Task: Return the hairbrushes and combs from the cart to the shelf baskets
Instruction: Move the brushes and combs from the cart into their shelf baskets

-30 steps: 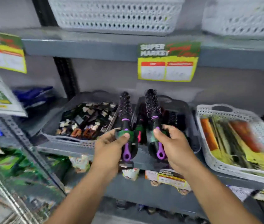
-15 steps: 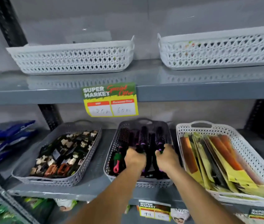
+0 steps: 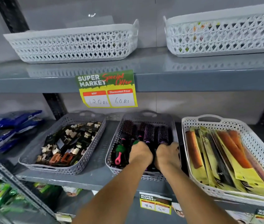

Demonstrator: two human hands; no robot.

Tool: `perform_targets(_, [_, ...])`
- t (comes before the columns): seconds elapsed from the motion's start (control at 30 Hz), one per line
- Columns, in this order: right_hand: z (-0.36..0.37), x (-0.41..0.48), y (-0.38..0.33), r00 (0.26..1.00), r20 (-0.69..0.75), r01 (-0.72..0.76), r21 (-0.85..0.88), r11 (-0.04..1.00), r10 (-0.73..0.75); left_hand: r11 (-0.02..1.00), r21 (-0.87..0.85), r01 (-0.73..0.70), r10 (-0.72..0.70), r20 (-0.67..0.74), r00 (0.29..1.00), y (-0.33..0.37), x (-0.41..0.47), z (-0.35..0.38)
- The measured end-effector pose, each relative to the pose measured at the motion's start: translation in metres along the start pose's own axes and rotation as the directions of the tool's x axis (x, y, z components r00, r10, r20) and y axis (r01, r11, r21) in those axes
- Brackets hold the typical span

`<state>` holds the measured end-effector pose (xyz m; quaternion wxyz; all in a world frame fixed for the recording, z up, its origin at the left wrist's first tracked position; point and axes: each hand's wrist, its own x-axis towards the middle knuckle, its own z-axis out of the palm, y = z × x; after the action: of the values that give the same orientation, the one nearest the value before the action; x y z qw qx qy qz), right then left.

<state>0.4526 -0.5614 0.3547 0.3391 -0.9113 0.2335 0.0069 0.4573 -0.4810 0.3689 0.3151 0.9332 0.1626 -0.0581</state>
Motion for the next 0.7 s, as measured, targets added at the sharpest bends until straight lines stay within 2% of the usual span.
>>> perform_targets(0.1, [0.0, -0.004, 0.0, 0.981, 0.033, 0.188, -0.37, 0.91, -0.189, 0.993, 0.107, -0.052, 0.054, -0.014, 0.998, -0.001, 0.0, -0.004])
perform_targets(0.17, [0.001, -0.002, 0.001, 0.972, 0.07, 0.23, -0.489, 0.841, -0.224, 0.983, 0.166, -0.084, 0.087, -0.014, 0.996, -0.002, 0.002, -0.008])
perform_targets(0.37, [-0.005, -0.004, -0.001, 0.977, 0.104, 0.214, -0.527, 0.822, -0.188, 0.957, 0.234, -0.174, 0.182, -0.013, 0.983, -0.014, 0.004, -0.024])
perform_targets(0.47, [-0.011, -0.012, -0.004, 0.956, 0.013, 0.252, -0.555, 0.793, -0.294, 0.926, 0.238, -0.295, 0.32, -0.074, 0.945, -0.025, -0.006, -0.041])
perform_targets(0.53, [-0.008, -0.024, -0.013, 0.88, -0.026, 0.408, -0.469, 0.783, -0.474, 0.88, 0.201, -0.431, 0.469, -0.213, 0.857, -0.052, -0.02, -0.058])
perform_targets(0.6, [0.005, -0.047, -0.028, 0.771, -0.029, 0.611, -0.25, 0.751, -0.637, 0.83, 0.138, -0.54, 0.546, -0.396, 0.738, -0.097, -0.041, -0.076])
perform_targets(0.63, [0.018, -0.065, -0.039, 0.714, -0.019, 0.693, -0.126, 0.71, -0.7, 0.829, 0.103, -0.549, 0.526, -0.474, 0.706, -0.128, -0.054, -0.087])
perform_targets(0.7, [0.043, -0.103, -0.054, 0.656, 0.023, 0.751, 0.08, 0.656, -0.754, 0.866, 0.024, -0.499, 0.413, -0.598, 0.687, -0.188, -0.081, -0.105])
